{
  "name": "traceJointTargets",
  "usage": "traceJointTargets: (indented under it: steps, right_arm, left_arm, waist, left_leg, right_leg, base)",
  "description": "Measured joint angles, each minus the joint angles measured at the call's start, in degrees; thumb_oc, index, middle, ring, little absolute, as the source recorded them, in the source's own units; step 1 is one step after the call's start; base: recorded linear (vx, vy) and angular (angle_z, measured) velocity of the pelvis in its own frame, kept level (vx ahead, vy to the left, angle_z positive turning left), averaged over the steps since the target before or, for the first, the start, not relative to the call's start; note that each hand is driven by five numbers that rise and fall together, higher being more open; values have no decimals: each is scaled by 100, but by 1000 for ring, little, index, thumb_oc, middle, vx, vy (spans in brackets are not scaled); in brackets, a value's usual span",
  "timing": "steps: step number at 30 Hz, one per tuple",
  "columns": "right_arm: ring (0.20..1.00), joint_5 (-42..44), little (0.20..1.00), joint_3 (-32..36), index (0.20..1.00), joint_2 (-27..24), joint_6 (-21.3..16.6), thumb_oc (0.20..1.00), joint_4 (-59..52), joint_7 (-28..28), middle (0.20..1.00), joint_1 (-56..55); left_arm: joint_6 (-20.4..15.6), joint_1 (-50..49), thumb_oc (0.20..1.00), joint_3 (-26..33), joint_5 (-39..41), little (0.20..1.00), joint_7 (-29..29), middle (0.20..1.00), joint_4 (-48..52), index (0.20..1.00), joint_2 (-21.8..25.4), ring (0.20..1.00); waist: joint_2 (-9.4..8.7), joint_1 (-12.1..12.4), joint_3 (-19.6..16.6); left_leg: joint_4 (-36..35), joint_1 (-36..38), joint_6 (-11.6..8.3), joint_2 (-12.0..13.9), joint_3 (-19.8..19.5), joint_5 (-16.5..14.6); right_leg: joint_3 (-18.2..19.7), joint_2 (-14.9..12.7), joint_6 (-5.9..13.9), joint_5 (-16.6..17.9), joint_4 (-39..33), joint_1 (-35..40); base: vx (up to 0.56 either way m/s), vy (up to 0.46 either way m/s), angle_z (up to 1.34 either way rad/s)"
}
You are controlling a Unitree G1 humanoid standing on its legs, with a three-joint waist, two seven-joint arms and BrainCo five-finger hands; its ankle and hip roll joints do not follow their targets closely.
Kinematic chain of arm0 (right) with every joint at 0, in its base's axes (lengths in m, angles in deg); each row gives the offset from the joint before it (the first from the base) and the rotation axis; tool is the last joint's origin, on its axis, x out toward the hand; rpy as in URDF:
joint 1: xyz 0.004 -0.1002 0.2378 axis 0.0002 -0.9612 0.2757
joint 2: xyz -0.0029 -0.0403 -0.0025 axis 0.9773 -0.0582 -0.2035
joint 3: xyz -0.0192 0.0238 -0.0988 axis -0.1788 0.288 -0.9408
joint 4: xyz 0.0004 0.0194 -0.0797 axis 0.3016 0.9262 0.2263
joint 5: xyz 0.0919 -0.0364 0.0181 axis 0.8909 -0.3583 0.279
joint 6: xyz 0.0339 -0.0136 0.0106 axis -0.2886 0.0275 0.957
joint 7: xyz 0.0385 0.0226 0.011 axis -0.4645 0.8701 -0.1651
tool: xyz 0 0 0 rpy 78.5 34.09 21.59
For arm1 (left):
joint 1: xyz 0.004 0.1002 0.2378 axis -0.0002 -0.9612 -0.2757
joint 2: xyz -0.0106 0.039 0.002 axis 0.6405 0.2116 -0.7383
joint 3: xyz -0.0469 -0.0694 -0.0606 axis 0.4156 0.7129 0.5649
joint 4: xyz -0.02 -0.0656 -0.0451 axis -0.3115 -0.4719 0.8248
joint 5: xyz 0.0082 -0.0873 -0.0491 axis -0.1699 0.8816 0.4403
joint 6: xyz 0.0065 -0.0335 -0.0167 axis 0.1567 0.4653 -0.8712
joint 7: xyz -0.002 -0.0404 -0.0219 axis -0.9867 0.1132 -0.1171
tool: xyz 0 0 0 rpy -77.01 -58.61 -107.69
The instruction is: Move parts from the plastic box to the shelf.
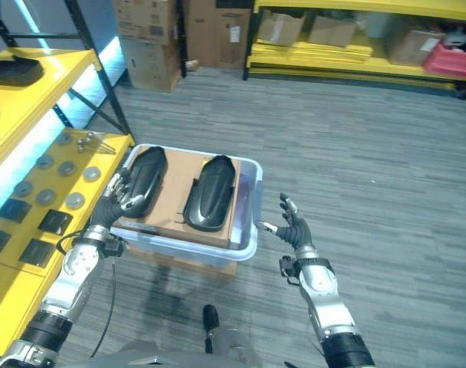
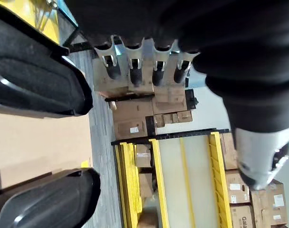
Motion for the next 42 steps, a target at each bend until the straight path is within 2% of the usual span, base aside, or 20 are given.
traceJointTargets:
  steps: [3, 4, 5, 6, 7, 8, 10, 11, 12, 14, 15, 18, 22, 26, 33, 38, 39, 40, 41, 42]
  right_arm:
    - [1000, -208, 1000, 20, 1000, -102, 4, 1000, -1, 177, 1000, 23]
    - [1000, -336, 1000, 40, 1000, -103, 12, 1000, 1, 301, 1000, 87]
    - [1000, -413, 1000, 35, 1000, -104, 11, 1000, 0, 366, 1000, 144]
    - [1000, -413, 1000, 35, 1000, -104, 11, 1000, 0, 366, 1000, 144]
    - [1000, -594, 1000, 35, 1000, -103, 7, 1000, 18, 474, 1000, 212]
    - [1000, -706, 1000, 42, 1000, -118, 15, 1000, 40, 563, 1000, 209]
    - [1000, -884, 1000, 64, 1000, -137, 34, 1000, 56, 744, 1000, 257]
    - [1000, -969, 1000, 8, 1000, -193, 91, 1000, 83, 870, 1000, 450]
    - [1000, -1050, 1000, 17, 1000, -204, 106, 1000, 112, 918, 1000, 569]
    - [1000, -1105, 1000, -110, 1000, -180, 131, 1000, 257, 1024, 1000, 817]
    - [1000, -1179, 1000, -206, 1000, -176, 130, 1000, 260, 1091, 1000, 1067]
    - [1000, -1334, 1000, -354, 1000, -124, 129, 1000, 375, 1196, 1000, 1313]
    - [1000, -1692, 1000, -402, 1000, -44, 222, 1000, 964, 1677, 1000, 2013]
    - [1000, -1959, 1000, -551, 1000, -43, 373, 1000, 1327, 2120, 1000, 2380]
    - [1000, -2237, 1000, -559, 1000, -32, 754, 1000, 1931, 2829, 1000, 2511]
    - [1000, -2240, 1000, -622, 1000, 30, 859, 1000, 2100, 2901, 1000, 2521]
    - [561, -2232, 561, -732, 561, 95, 874, 561, 2329, 2890, 561, 2571]
    - [335, -2227, 335, -769, 335, 156, 891, 335, 2477, 2888, 335, 2594]
    - [200, -2188, 200, -796, 200, 209, 897, 200, 2603, 2841, 200, 2615]
    - [200, -2132, 200, -841, 200, 266, 849, 200, 2799, 2838, 200, 2690]
  left_arm:
    - [-4, -72, 1000, 0, -1, 1000, 0, 1000, 3, 1000, -9, 1000]
    - [-11, -68, 1000, 0, -2, 1000, -6, 1000, 6, 1000, 8, 1000]
    - [-13, -69, 1000, 2, -1, 1000, -12, 1000, 10, 1000, 16, 1000]
    - [-13, -69, 1000, 2, -1, 1000, -12, 1000, 10, 1000, 16, 1000]
    - [-11, -88, 1000, -11, -7, 1000, -10, 1000, 13, 1000, 27, 1000]
    - [-11, -118, 1000, -8, -8, 1000, -4, 1000, 16, 1000, 36, 1000]
    - [-11, -80, 1000, -8, -9, 1000, -2, 1000, 44, 1000, 51, 1000]
    - [-11, -74, 1000, -19, -9, 1000, -1, 1000, 221, 1000, 143, 1000]
    - [-21, 4, 1000, -30, -9, 1000, 2, 1000, 282, 1000, 213, 1000]
    - [-22, 136, 1000, -30, -8, 1000, -30, 1000, 326, 1000, 370, 1000]
    - [-37, 244, 1000, -56, -8, 1000, -112, 1000, 375, 1000, 522, 1000]
    - [-42, 345, 1000, -110, -7, 1000, -144, 1000, 416, 1000, 552, 1000]
    - [-221, 530, 1000, -369, -4, 1000, -318, 1000, 433, 1000, 562, 1000]
    - [-275, 724, 1000, -731, -10, 1000, -484, 1000, 393, 1000, 554, 1000]
    - [-372, 973, 1000, -920, -11, 1000, -749, 1000, 390, 1000, 547, 1000]
    - [-378, 955, 1000, -911, -11, 1000, -830, 1000, 387, 1000, 554, 1000]
    - [-378, 951, 1000, -915, -10, 1000, -871, 1000, 368, 1000, 549, 1000]
    - [-378, 959, 1000, -913, -10, 1000, -875, 1000, 341, 1000, 546, 1000]
    - [-379, 951, 1000, -908, -9, 1000, -876, 1000, 341, 1000, 550, 1000]
    - [-381, 943, 1000, -899, -9, 1000, -876, 1000, 341, 1000, 550, 1000]
  waist:
    - [22, -25, 30]
    - [20, -14, 47]
    - [34, -28, 49]
    - [34, -28, 49]
    - [138, -79, 15]
    - [238, -121, 1]
    - [337, -189, 10]
    - [485, -212, 37]
    - [549, -245, 111]
    - [454, -125, 193]
    - [423, -59, 231]
    - [334, 73, 359]
    - [226, 220, 464]
    - [238, 238, 624]
    - [295, 263, 730]
    - [361, 282, 785]
    - [361, 276, 785]
    - [361, 273, 785]
    - [368, 293, 789]
    - [368, 279, 789]
  left_leg:
    - [-1142, -20, -27, 255, -125, 67]
    - [-1724, -43, -54, 487, -127, 242]
    - [-2058, -36, -89, 570, -121, 352]
    - [-2058, -36, -89, 570, -121, 352]
    - [-2676, 72, -155, 724, -105, 623]
    - [-3022, 213, -143, 777, -100, 830]
    - [-3366, 402, -112, 726, 60, 1047]
    - [-3493, 451, -1, 661, 108, 1537]
    - [-3488, 421, -52, 647, 184, 1420]
    - [-3484, 272, 5, 531, 211, 1448]
    - [-3483, 38, 25, 380, 194, 1462]
    - [-3482, -60, 55, 226, 205, 1467]
    - [-3482, -559, 127, 169, 208, 1510]
    - [-3482, -665, 167, 169, 209, 1539]
    - [-3483, -1016, 219, 185, 189, 1579]
    - [-3482, -1035, 231, 186, 186, 1592]
    - [-3482, -1035, 231, 194, 183, 1592]
    - [-3482, -1035, 230, 195, 182, 1592]
    - [-3482, -1038, 229, 197, 179, 1592]
    - [-3482, -1038, 229, 197, 175, 1593]
  right_leg:
    - [-72, -73, 10, -19, -276, 287]
    - [-55, -91, 105, 19, -330, 352]
    - [-33, -70, 140, 42, -379, 357]
    - [-33, -70, 140, 42, -379, 357]
    - [-67, -35, 242, 30, -526, 439]
    - [-105, -18, 220, 104, -709, 583]
    - [-167, -15, 259, 116, -879, 652]
    - [-160, 33, 329, 140, -994, 583]
    - [-200, 19, 386, 132, -1044, 578]
    - [-151, -103, 542, 116, -912, 315]
    - [-152, -256, 650, 124, -873, 53]
    - [-149, -424, 790, 196, -1032, 25]
    - [-130, -476, 867, 271, -1084, -448]
    - [-108, -468, 894, 326, -1086, -563]
    - [-153, -443, 914, 430, -1085, -904]
    - [-153, -442, 912, 440, -1085, -920]
    - [-159, -432, 913, 439, -1085, -919]
    - [-158, -430, 913, 439, -1085, -921]
    - [-157, -429, 913, 439, -1085, -923]
    - [-159, -427, 913, 439, -1085, -922]
  base:
    - [63, 91, -4]
    - [116, 163, -17]
    - [107, 126, -16]
    - [90, 90, -15]
    - [35, 90, -5]
    - [49, 132, -1]
    - [33, 149, 8]
    - [-31, 104, 10]
    - [-68, 90, 7]
    - [-78, 68, -11]
    - [-35, 38, -15]
    - [-17, 6, 0]
    - [-44, 24, 1]
    - [-11, 14, -3]
    - [-1, 3, 1]
    - [0, 0, 0]
    - [0, 0, 0]
    - [0, 0, 0]
    - [0, 0, 0]
    - [0, 0, 0]
